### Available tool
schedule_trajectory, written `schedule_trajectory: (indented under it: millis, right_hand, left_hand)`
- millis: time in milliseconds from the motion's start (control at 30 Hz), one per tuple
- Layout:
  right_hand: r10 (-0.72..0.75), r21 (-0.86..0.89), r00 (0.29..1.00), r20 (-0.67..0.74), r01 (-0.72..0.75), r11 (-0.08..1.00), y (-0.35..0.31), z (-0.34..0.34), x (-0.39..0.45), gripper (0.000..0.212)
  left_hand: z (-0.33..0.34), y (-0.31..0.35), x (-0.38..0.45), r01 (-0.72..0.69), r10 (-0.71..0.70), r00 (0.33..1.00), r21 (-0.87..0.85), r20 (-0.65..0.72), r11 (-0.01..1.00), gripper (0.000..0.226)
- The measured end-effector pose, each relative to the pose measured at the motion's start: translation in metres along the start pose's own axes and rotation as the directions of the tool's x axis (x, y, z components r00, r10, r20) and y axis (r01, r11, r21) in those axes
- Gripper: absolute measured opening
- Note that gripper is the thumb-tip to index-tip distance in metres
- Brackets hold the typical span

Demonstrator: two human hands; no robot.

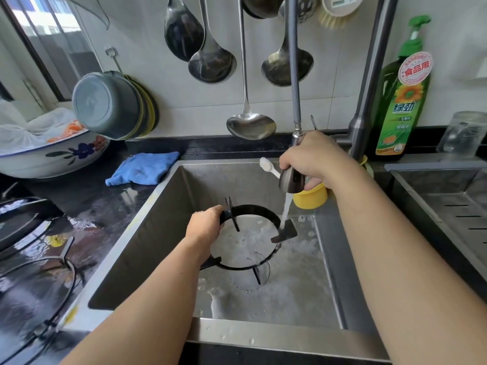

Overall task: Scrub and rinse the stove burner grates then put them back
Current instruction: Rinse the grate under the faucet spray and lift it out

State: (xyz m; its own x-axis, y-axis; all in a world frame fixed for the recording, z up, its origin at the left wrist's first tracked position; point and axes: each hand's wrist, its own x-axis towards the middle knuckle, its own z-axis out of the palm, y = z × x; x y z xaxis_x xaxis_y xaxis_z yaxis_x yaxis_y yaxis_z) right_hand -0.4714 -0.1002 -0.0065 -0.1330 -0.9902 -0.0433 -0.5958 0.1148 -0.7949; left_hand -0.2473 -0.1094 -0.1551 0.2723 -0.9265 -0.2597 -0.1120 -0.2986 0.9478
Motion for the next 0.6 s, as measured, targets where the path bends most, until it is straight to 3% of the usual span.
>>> schedule_trajectory:
  millis: [100, 233, 333, 433, 500, 600]
  right_hand:
    - [0.006, 0.003, 1.000, 0.025, -0.006, 1.000, 0.001, -0.001, 0.001, 0.030]
    - [0.019, -0.001, 1.000, 0.024, -0.019, 1.000, 0.003, -0.005, 0.003, 0.030]
    - [0.037, -0.007, 0.999, -0.011, -0.037, 0.999, 0.007, -0.014, 0.006, 0.028]
    - [0.063, -0.005, 0.998, 0.001, -0.063, 0.998, 0.010, -0.021, 0.007, 0.029]
    - [0.065, 0.007, 0.997, 0.030, -0.065, 0.998, 0.009, -0.020, 0.007, 0.028]
    - [0.064, 0.045, 0.993, 0.096, -0.069, 0.997, 0.006, -0.015, 0.004, 0.026]
  left_hand:
    - [0.001, 0.006, -0.009, 0.031, -0.029, 0.997, -0.031, 0.076, 0.999, 0.052]
    - [0.005, 0.013, -0.018, 0.067, -0.030, 0.959, -0.121, 0.281, 0.990, 0.052]
    - [0.010, 0.016, -0.019, 0.038, -0.012, 0.962, -0.092, 0.272, 0.995, 0.050]
    - [-0.001, 0.013, -0.008, 0.241, -0.214, 0.957, -0.125, 0.196, 0.962, 0.051]
    - [-0.012, 0.006, -0.001, 0.440, -0.400, 0.890, -0.182, 0.221, 0.879, 0.051]
    - [-0.021, -0.004, 0.006, 0.569, -0.513, 0.819, -0.245, 0.258, 0.785, 0.051]
